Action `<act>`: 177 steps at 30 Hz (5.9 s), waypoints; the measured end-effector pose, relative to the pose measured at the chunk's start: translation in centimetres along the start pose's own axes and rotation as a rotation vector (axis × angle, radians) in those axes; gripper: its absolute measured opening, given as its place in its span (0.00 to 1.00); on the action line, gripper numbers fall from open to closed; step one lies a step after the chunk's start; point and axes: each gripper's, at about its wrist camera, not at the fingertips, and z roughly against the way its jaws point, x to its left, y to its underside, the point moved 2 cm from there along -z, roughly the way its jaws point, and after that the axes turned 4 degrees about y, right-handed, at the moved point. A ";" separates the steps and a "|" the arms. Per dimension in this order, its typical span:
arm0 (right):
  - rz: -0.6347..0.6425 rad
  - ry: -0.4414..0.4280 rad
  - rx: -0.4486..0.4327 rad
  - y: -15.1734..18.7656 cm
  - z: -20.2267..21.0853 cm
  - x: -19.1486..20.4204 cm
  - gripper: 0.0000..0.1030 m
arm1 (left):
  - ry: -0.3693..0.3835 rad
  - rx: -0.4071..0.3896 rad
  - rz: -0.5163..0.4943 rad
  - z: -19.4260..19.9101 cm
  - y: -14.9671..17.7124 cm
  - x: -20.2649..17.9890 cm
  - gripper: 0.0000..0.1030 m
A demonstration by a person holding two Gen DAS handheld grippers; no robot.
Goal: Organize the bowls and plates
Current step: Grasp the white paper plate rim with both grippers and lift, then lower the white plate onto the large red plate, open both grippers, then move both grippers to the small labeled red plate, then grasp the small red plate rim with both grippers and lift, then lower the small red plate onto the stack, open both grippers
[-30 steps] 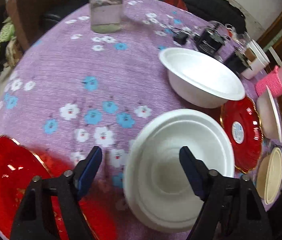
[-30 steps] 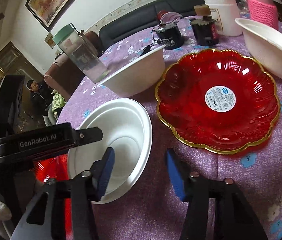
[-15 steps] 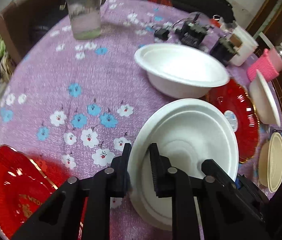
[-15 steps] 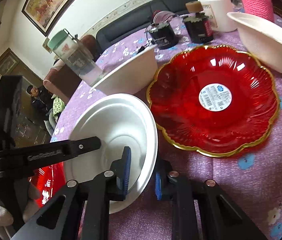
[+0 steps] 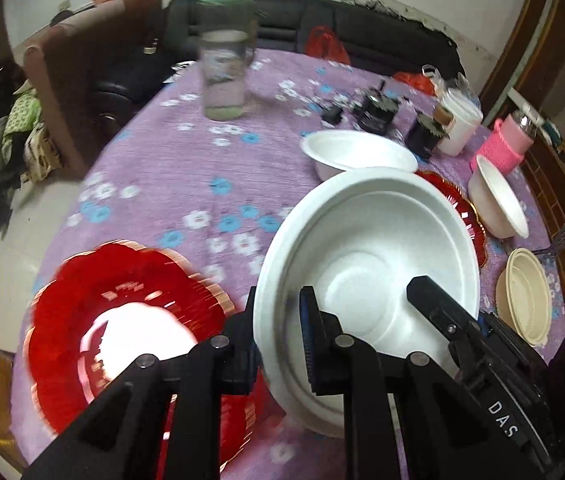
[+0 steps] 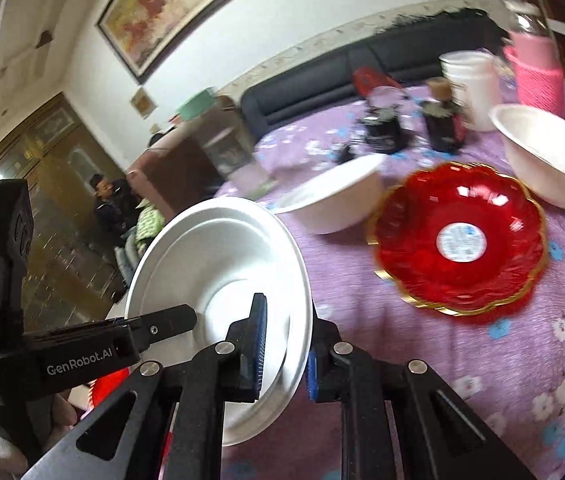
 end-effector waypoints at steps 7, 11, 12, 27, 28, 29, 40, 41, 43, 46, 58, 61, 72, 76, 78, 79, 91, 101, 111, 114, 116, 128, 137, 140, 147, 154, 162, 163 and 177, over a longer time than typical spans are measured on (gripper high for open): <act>0.141 -0.032 0.031 1.5 0.0 7.7 0.17 | -0.068 -0.074 0.061 4.6 1.7 5.5 0.17; 0.207 -0.026 0.080 2.8 -1.7 10.8 0.17 | -0.067 -0.062 0.137 4.7 3.1 9.6 0.17; 0.217 -0.025 0.105 3.3 -2.5 11.4 0.17 | -0.067 -0.055 0.153 4.4 3.5 10.4 0.17; 0.273 0.052 0.261 7.2 -10.3 13.5 0.17 | -0.080 0.013 0.294 -0.8 6.1 16.8 0.24; 0.273 0.048 0.265 7.3 -10.4 13.7 0.17 | -0.071 0.016 0.298 -0.8 6.1 16.7 0.30; 0.275 0.047 0.268 7.3 -10.5 13.8 0.17 | -0.058 0.021 0.305 -0.8 6.2 16.8 0.34; 0.254 0.053 0.185 6.6 -8.5 13.7 0.40 | 0.000 -0.060 0.368 3.0 6.6 16.7 0.57; 0.250 0.051 0.176 6.5 -8.2 13.7 0.43 | -0.002 -0.071 0.369 3.4 6.7 16.6 0.58; 0.240 0.038 0.159 6.2 -7.3 13.6 0.50 | -0.003 -0.093 0.372 4.5 7.0 16.4 0.58; 0.232 0.032 0.138 6.0 -6.0 13.3 0.50 | -0.003 -0.120 0.373 5.8 7.5 15.8 0.58; 0.231 0.094 0.034 7.0 2.5 7.1 0.61 | -0.014 -0.211 0.200 9.5 8.7 7.8 0.69; 0.210 0.144 0.034 7.4 3.8 4.1 0.61 | 0.024 -0.178 0.159 8.7 8.5 5.2 0.70; 0.045 0.270 -0.047 3.0 7.2 -5.5 0.61 | 0.096 -0.052 0.081 5.5 8.3 -0.2 0.70; 0.029 0.278 -0.067 0.6 7.0 -6.3 0.61 | 0.104 -0.037 0.089 4.7 6.5 -0.4 0.70; 0.031 0.276 -0.068 -1.4 6.4 -6.6 0.61 | 0.122 -0.033 0.099 4.5 4.8 -0.3 0.70; 0.031 0.275 -0.066 -2.3 6.1 -6.6 0.61 | 0.131 -0.034 0.105 4.5 3.6 -0.3 0.70; 0.094 0.274 0.035 -12.9 -0.8 -6.2 0.61 | 0.098 -0.084 0.190 2.2 -9.9 3.2 0.70; 0.124 0.391 0.168 -13.5 -4.3 -9.0 0.61 | 0.180 0.131 0.278 -9.3 -9.9 2.4 0.70; 0.053 0.413 0.340 -11.3 -2.1 -14.6 0.61 | 0.314 0.237 0.139 -10.7 -4.5 -6.2 0.69; 0.026 0.403 0.400 -10.3 -2.3 -15.2 0.61 | 0.312 0.253 0.144 -12.0 -3.9 -7.4 0.69; 0.009 0.391 0.384 -10.2 -1.6 -15.2 0.61 | 0.320 0.263 0.162 -12.7 -3.7 -7.7 0.69; -0.043 0.366 0.455 -8.2 -1.8 -15.1 0.61 | 0.331 0.279 0.177 -15.2 -4.3 -8.3 0.68; -0.169 0.455 0.412 -8.5 -5.0 -18.9 0.61 | 0.339 0.245 0.206 -16.0 -5.3 -8.6 0.68; -0.171 0.469 0.400 -8.6 -5.4 -18.8 0.42 | 0.345 0.242 0.208 -16.2 -5.4 -8.9 0.67; -0.053 0.403 0.467 -6.2 -4.0 -15.5 0.15 | 0.358 0.264 0.209 -15.3 -4.1 -7.4 0.49; -0.096 0.341 0.465 -4.3 -2.5 -15.6 0.21 | 0.360 0.266 0.241 -15.5 -4.1 -6.0 0.30; -0.187 0.343 0.318 -3.9 -2.9 -16.0 0.34 | 0.269 0.213 0.186 -15.4 -4.2 -7.9 0.31; -0.172 0.356 0.310 -3.8 -2.8 -15.8 0.30 | 0.257 0.209 0.179 -15.3 -4.1 -7.9 0.31; -0.085 0.319 0.174 -4.2 2.7 -11.0 0.13 | 0.275 0.055 0.170 -6.5 -1.9 -5.5 0.20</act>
